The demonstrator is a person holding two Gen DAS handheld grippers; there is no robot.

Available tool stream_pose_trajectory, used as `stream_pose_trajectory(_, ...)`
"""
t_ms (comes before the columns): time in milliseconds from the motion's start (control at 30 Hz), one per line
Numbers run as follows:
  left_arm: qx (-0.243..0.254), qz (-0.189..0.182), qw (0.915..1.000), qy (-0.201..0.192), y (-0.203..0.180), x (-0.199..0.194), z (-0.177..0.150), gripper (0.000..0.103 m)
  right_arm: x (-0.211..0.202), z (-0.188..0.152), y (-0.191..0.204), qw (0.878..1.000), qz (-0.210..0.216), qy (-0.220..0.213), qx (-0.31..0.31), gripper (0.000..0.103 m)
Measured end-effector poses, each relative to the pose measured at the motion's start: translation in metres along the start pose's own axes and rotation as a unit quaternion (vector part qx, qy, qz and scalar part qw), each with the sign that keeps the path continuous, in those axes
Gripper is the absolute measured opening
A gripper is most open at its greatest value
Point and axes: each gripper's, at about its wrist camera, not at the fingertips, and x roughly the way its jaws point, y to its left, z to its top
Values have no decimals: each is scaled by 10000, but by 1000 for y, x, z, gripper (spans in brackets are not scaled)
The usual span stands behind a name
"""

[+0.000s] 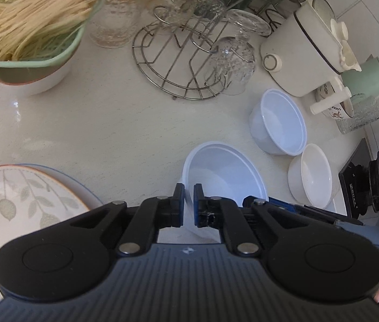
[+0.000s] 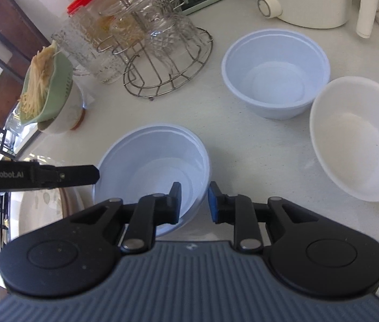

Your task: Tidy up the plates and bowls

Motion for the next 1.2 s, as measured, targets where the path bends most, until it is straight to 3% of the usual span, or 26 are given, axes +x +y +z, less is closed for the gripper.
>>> stream_pose_trajectory(433, -50, -118, 9998, 142, 17, -3, -12, 8, 1, -12, 11, 9998, -98, -108, 114, 25)
stream_pose_trajectory(900, 297, 61, 9982, -525, 10, -55, -31, 9, -42, -29, 28, 9958, -361, -839, 28, 25)
stream_pose_trajectory(1200, 835, 246, 9905, -1064, -11, -101, -46, 9, -86, -38, 43, 9884, -507, -1428, -53, 25)
